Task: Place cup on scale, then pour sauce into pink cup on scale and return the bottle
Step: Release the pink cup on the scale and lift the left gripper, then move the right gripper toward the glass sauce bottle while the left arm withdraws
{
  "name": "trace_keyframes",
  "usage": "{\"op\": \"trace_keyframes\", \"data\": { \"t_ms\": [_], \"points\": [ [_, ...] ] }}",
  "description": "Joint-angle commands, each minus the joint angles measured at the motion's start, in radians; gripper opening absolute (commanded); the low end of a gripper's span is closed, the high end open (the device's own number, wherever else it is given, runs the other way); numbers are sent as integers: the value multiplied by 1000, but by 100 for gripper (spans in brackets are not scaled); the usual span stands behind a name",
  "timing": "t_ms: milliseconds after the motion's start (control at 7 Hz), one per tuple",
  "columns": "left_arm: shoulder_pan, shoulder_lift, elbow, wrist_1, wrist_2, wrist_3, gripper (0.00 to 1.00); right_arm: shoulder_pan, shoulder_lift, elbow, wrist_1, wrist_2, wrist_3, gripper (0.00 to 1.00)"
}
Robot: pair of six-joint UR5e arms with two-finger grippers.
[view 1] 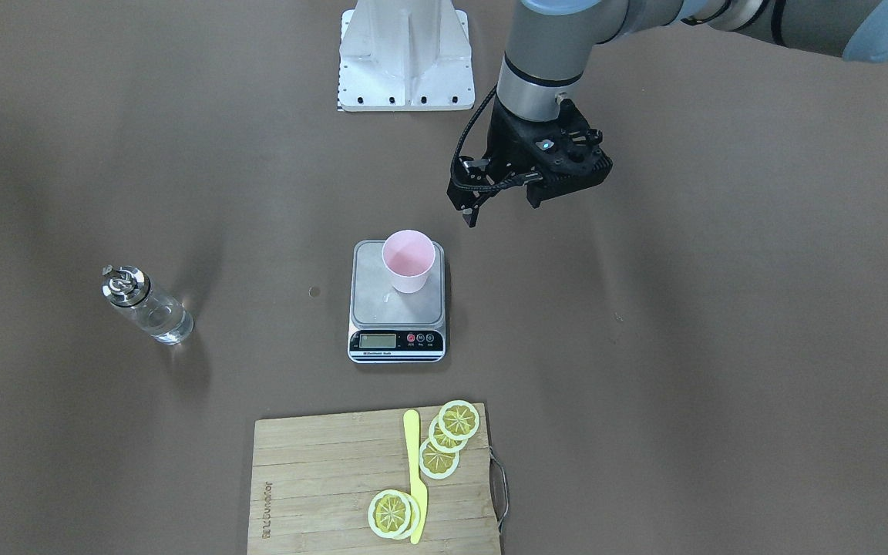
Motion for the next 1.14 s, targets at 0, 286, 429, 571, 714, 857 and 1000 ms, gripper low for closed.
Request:
{"op": "trace_keyframes", "data": {
  "t_ms": [0,286,429,571,714,857,1000],
  "points": [
    [-13,3,-9,2,0,3,98,-46,-1,4,142,-53,5,100],
    [-29,19,-15,2,2,3,98,-121,-10,-21,166,-54,119,100],
    [-30,22,-21,2,2,3,98,-179,-7,-22,205,-94,202,100],
    [-30,22,-23,9,2,3,98,-213,-50,-19,251,-147,225,100],
    [-29,22,-21,10,3,1,98,-250,-82,-17,329,-198,324,100],
    [-30,20,-23,10,3,1,98,-306,-122,-17,422,-268,412,100],
    [-29,22,-21,10,3,1,98,-343,-191,-19,514,-314,422,100]
  ]
}}
